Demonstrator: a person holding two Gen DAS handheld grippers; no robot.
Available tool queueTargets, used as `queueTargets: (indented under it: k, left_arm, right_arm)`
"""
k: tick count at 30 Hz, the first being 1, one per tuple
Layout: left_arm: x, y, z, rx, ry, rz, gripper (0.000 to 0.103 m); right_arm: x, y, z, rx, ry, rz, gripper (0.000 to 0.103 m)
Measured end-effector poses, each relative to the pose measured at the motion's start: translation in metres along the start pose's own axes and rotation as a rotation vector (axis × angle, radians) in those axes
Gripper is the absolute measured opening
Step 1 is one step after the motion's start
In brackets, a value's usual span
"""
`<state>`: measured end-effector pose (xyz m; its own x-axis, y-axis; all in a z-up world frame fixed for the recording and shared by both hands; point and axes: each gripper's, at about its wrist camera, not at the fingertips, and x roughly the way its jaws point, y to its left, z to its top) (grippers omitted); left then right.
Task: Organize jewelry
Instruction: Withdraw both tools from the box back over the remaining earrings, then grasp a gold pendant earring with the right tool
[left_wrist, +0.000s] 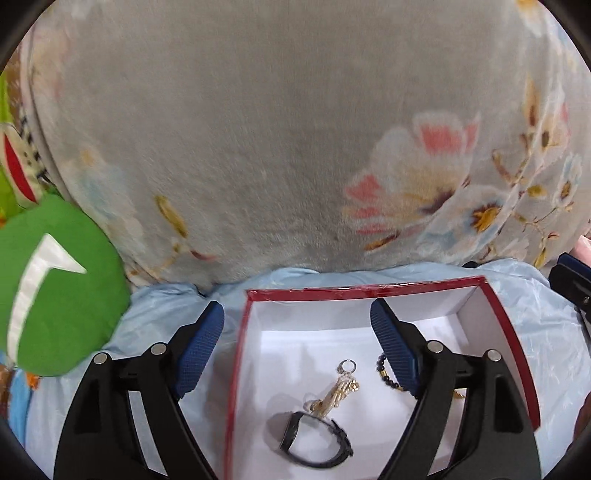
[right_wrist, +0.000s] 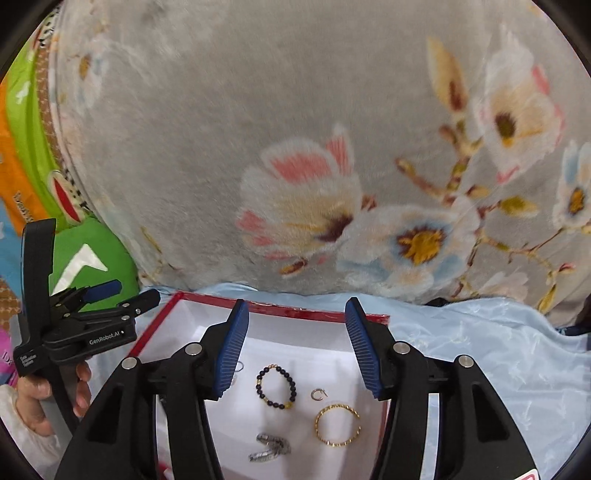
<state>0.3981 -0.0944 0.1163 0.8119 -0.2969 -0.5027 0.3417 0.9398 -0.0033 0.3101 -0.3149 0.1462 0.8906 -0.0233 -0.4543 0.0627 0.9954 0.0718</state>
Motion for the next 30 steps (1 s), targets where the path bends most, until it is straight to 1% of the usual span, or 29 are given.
queueTargets:
  k: [3, 6, 8, 10, 12, 14, 17, 18, 19, 22, 25, 28, 30]
  left_arm:
    - [-0.042, 0.003, -0.006, 0.004, -0.020, -0.029, 0.080]
    - [-0.084, 0.005, -0.020, 0.012, -0.010, -0.048, 0.080]
    - [-0.109, 0.006, -0.035, 0.022, 0.015, -0.062, 0.081]
    - [-0.125, 0.006, -0.050, 0.034, 0.037, -0.068, 0.081]
    - [-0.141, 0.004, -0.072, 0.051, 0.075, -0.087, 0.081]
    - [-0.150, 0.000, -0.092, 0.071, 0.092, -0.086, 0.081]
    - [-0.158, -0.013, -0.130, 0.120, 0.127, -0.060, 0.081]
    - [-0.160, -0.018, -0.146, 0.129, 0.150, -0.063, 0.081]
    - [-0.160, -0.022, -0.160, 0.124, 0.177, -0.079, 0.081]
    - [-0.160, -0.029, -0.190, 0.086, 0.221, -0.113, 0.081]
    - [-0.158, -0.037, -0.220, 0.051, 0.257, -0.122, 0.081]
    - [-0.154, -0.041, -0.239, 0.023, 0.276, -0.126, 0.081]
    - [-0.150, -0.044, -0.250, 0.017, 0.295, -0.121, 0.081]
  right_arm:
    - [-0.047, 0.005, -0.006, -0.016, -0.022, 0.015, 0.055]
    - [-0.088, 0.010, -0.020, -0.045, -0.023, 0.004, 0.055]
    - [-0.116, 0.012, -0.036, -0.059, -0.014, 0.002, 0.057]
    - [-0.139, 0.013, -0.055, -0.062, 0.011, 0.007, 0.057]
    - [-0.160, 0.014, -0.080, -0.069, 0.037, -0.014, 0.057]
    - [-0.172, 0.016, -0.107, -0.081, 0.077, -0.041, 0.057]
    - [-0.178, 0.015, -0.151, -0.059, 0.152, -0.051, 0.057]
    - [-0.177, 0.014, -0.164, -0.044, 0.181, -0.048, 0.057]
    - [-0.175, 0.014, -0.180, -0.028, 0.211, -0.055, 0.057]
    - [-0.169, 0.015, -0.218, 0.014, 0.274, -0.064, 0.057]
    - [-0.160, 0.017, -0.246, 0.073, 0.313, -0.046, 0.056]
    - [-0.148, 0.027, -0.265, 0.042, 0.343, -0.075, 0.051]
    - [-0.141, 0.029, -0.272, 0.039, 0.359, -0.074, 0.048]
